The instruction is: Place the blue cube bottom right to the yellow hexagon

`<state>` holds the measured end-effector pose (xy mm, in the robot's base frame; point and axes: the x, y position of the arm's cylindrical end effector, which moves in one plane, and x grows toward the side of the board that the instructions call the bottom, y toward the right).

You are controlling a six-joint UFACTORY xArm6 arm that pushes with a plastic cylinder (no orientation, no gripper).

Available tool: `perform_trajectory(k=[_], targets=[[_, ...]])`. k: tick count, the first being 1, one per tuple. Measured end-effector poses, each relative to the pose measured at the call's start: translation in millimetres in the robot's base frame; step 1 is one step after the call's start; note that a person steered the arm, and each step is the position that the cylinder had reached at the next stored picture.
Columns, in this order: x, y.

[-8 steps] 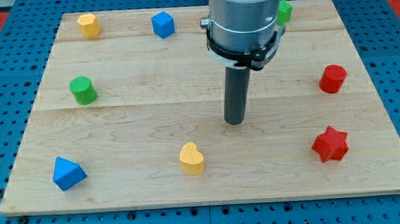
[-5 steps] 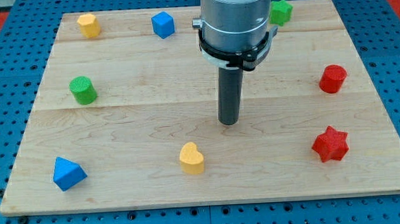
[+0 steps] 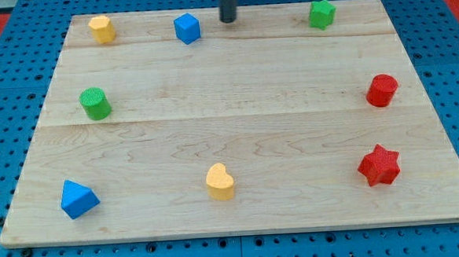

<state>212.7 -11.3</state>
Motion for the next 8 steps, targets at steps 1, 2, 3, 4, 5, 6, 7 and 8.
perform_trajectory(k=[1,2,3,4,5,6,7,8], targets=[[10,-13],[24,-61],[12,-42],[30,-45],[46,-63],[33,-38],[18,38],[-20,90]])
